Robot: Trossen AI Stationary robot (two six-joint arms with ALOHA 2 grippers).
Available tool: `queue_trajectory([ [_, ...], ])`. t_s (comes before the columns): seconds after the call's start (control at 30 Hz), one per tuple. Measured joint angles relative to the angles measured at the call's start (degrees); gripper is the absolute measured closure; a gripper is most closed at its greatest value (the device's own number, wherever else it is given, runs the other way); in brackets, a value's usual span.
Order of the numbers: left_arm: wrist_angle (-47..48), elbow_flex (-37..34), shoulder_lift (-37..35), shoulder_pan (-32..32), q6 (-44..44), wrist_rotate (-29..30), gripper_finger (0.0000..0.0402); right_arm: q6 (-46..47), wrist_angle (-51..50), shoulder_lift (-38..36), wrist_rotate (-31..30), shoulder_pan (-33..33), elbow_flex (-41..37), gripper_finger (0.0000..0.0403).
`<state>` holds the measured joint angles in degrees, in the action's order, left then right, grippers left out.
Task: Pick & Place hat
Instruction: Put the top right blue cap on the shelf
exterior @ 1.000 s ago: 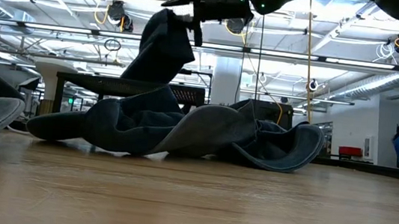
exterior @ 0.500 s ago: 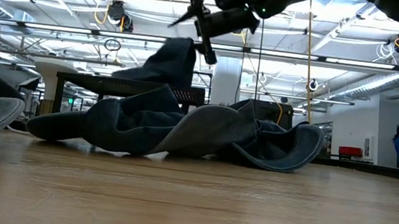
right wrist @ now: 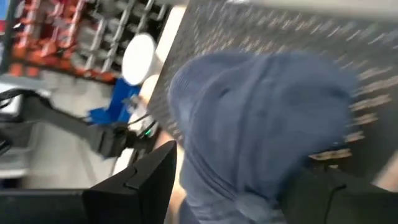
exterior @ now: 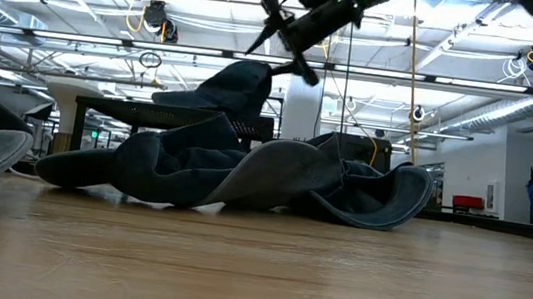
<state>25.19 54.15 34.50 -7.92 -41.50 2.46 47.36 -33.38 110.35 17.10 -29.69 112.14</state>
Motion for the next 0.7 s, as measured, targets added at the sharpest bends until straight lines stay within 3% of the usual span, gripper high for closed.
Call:
queue_trajectory([
  [0.37,-4.00,0.02,4.41,-0.08,-3.80,0.67,0.0243,-7.21,-16.78,-10.52,-15.21,-0.44,-0.02,0.0181],
  [0.7,-2.86,3.71,15.68,-3.89,-9.56,1.10,0.0243,-13.67,-21.88,-20.79,-18.54,-0.61,-0.02,0.0179],
])
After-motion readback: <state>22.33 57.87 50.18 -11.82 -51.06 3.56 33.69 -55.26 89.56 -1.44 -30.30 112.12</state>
